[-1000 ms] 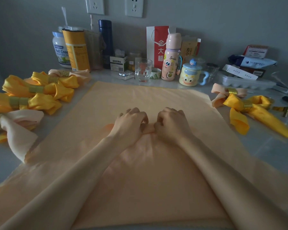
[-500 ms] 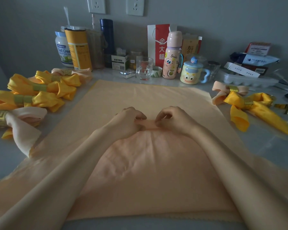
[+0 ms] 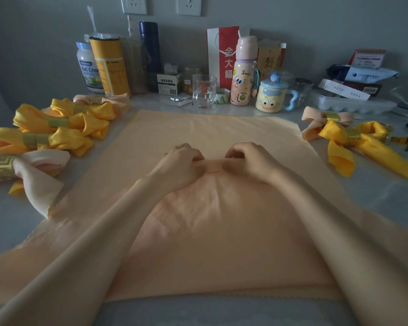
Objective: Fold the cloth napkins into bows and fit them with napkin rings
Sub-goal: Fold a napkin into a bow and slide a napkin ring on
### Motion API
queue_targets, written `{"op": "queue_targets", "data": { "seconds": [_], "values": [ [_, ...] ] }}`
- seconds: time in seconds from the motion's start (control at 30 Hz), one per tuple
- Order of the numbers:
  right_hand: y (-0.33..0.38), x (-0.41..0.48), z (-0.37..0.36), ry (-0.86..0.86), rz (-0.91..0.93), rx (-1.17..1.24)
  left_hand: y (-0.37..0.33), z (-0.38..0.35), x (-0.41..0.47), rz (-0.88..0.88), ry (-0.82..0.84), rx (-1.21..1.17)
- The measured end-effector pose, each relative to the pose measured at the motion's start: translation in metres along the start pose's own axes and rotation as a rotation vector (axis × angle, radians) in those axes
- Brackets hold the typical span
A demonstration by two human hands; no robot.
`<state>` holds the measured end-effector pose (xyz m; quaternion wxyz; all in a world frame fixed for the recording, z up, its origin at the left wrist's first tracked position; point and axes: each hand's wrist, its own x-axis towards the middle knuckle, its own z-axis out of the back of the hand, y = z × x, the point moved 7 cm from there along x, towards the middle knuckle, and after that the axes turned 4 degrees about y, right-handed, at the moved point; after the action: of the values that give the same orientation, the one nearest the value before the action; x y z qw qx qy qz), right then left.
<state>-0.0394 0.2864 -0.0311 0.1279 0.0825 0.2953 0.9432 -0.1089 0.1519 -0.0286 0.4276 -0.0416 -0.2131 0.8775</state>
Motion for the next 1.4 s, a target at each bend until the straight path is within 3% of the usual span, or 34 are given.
{"op": "queue_targets", "data": {
  "seconds": [0.2, 0.43, 0.67, 0.73, 0.83, 0.97, 1.17, 1.3, 1.4],
  "values": [
    [0.006, -0.003, -0.001, -0.087, 0.041, -0.072, -0.006, 0.002, -0.002, -0.015, -0.055, 0.015],
    [0.010, -0.006, 0.003, -0.030, 0.029, -0.178, -0.019, 0.008, -0.007, -0.049, -0.065, 0.114],
    [0.016, -0.012, 0.001, 0.183, -0.046, -0.292, -0.030, 0.001, -0.011, -0.047, -0.036, 0.236],
    [0.019, -0.014, 0.002, 0.147, -0.076, -0.261, -0.028, -0.004, -0.011, -0.023, -0.033, 0.250],
    [0.030, -0.012, -0.004, -0.037, 0.000, -0.496, -0.019, -0.025, -0.014, 0.053, 0.100, 0.249],
    [0.030, -0.008, -0.039, 0.057, 0.087, -0.339, -0.008, -0.039, -0.012, 0.103, 0.261, 0.260],
    [-0.004, -0.012, -0.039, 0.253, -0.140, -0.466, -0.003, -0.041, -0.009, 0.101, 0.327, 0.237],
    [-0.016, -0.015, -0.025, 0.221, -0.117, -0.412, -0.003, -0.037, -0.007, 0.064, 0.354, 0.186],
    [-0.006, -0.021, -0.006, 0.103, -0.027, -0.193, -0.003, -0.022, -0.004, -0.010, 0.369, 0.080]
  ]
}}
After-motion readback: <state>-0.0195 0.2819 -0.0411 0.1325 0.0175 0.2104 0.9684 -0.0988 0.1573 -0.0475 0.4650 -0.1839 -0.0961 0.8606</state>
